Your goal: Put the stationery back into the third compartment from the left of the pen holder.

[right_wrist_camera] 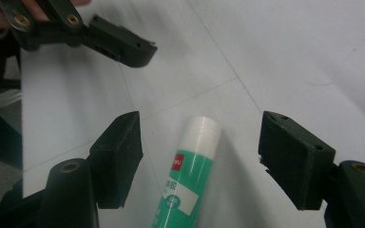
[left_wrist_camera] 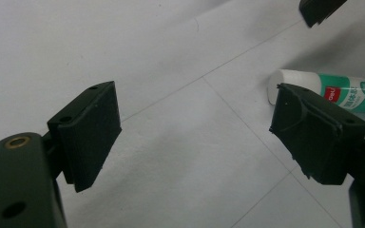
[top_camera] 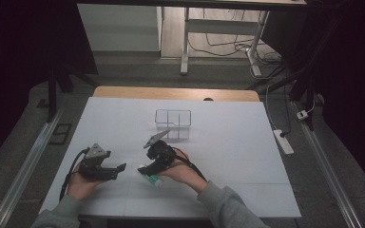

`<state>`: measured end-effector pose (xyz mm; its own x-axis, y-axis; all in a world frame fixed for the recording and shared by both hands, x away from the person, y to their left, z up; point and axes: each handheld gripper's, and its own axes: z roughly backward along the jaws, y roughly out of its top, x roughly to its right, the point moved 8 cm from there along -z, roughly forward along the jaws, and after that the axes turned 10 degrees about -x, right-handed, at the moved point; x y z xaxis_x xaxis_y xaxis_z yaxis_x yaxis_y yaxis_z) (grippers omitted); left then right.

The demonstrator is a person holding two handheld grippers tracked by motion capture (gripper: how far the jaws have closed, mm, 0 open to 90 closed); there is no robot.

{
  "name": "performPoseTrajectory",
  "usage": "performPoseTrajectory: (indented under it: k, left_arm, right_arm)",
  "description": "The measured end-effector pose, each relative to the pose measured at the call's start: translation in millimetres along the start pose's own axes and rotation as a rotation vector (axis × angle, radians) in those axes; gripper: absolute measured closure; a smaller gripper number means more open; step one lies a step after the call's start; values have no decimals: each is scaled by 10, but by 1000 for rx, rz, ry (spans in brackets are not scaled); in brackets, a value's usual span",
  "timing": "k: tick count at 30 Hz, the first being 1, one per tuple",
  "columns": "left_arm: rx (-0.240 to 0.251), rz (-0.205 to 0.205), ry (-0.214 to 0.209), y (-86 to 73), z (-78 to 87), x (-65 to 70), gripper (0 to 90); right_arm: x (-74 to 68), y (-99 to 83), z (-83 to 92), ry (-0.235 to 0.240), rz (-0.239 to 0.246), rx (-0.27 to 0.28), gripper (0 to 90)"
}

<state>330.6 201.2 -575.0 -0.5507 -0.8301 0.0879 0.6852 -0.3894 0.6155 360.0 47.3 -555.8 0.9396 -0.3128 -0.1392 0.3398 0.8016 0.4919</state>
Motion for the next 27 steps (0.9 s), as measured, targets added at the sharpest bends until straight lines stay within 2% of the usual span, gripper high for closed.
performPoseTrajectory:
  k: [2, 8, 12, 16, 17, 18, 27]
  left_arm:
    - [-2, -2, 0, -2, -3, -1, 164]
    - [-7, -5, 8, -13, -1, -6, 164]
    - [-11, -7, 9, -16, -11, -9, 166]
    - [-13, -10, 15, -19, -14, -7, 169]
    - [-13, -9, 14, -19, -15, -3, 169]
    - [-13, -9, 14, -19, -15, -3, 169]
    - [-21, -14, 22, -27, -31, -4, 169]
  right_arm:
    - [15, -4, -42, -7, 4, -23, 307]
    - [-15, 48, -127, -13, 13, -46, 317]
    - [17, 2, -216, -31, -3, -90, 328]
    - [11, -20, -288, -21, -7, -107, 347]
    - [3, -33, -319, -20, -2, -122, 376]
    - [3, -46, -333, -29, 4, -136, 384]
    - [14, -49, -349, -100, 9, -143, 500]
